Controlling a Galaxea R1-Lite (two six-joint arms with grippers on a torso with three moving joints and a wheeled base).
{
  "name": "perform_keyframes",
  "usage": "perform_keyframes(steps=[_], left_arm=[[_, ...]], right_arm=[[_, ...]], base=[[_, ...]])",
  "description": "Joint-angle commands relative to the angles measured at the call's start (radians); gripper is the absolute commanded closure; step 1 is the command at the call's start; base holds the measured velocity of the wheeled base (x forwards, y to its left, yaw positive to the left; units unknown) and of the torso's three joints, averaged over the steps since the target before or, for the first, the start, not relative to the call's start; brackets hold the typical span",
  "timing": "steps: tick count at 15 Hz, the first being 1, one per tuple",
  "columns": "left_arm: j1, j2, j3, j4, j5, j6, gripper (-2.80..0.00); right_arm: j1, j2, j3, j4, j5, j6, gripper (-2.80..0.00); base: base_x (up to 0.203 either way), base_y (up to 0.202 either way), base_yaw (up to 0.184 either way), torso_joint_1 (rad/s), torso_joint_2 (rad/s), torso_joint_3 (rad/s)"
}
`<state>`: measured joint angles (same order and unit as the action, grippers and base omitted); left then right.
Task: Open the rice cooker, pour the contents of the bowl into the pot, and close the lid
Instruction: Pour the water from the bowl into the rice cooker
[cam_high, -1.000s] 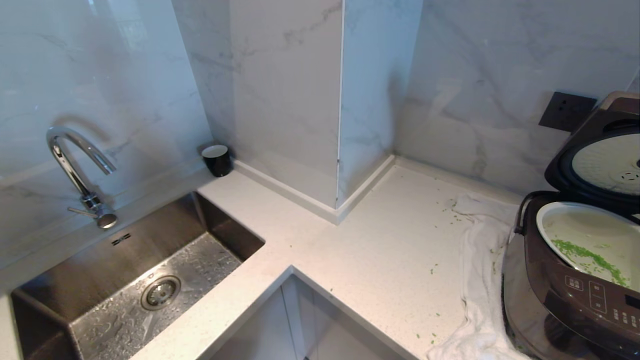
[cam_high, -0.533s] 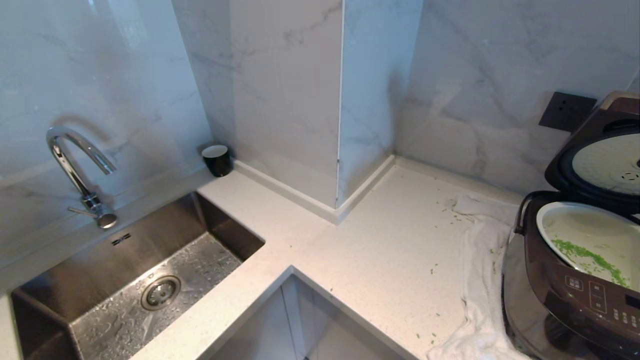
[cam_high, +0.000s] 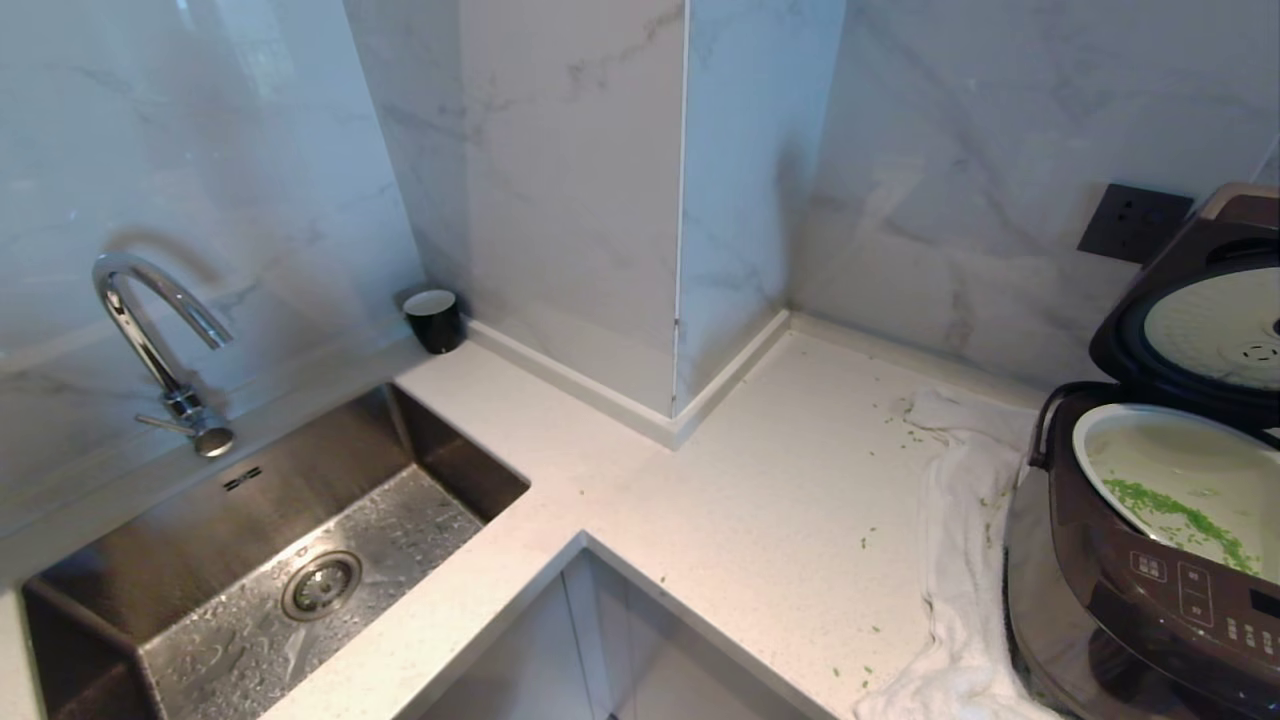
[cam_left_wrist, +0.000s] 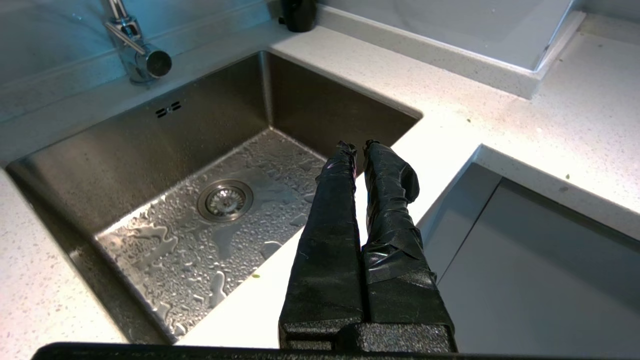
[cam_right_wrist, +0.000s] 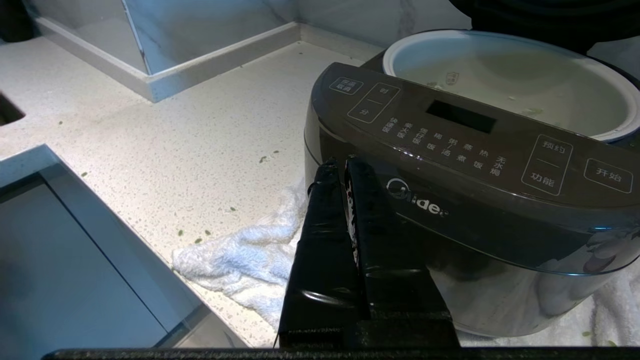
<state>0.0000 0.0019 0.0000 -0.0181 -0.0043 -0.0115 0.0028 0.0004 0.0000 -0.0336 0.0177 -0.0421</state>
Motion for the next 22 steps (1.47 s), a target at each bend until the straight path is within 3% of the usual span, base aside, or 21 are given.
perform_keyframes(steps=[1,22], left_arm=[[0.0,0.0,0.006,0.0,0.0,-0.001,0.0],[0.0,0.0,0.006,0.001,0.0,-0.004,0.0]], right_arm=[[0.0,-0.001,0.015,0.001,0.0,0.002,0.0],[0.0,0.0,0.015,0.001,-0.01,0.028,0.0]], base=[[0.0,0.0,0.0,0.0,0.0,0.0],[0.0,0.001,-0.004,0.0,0.0,0.0]])
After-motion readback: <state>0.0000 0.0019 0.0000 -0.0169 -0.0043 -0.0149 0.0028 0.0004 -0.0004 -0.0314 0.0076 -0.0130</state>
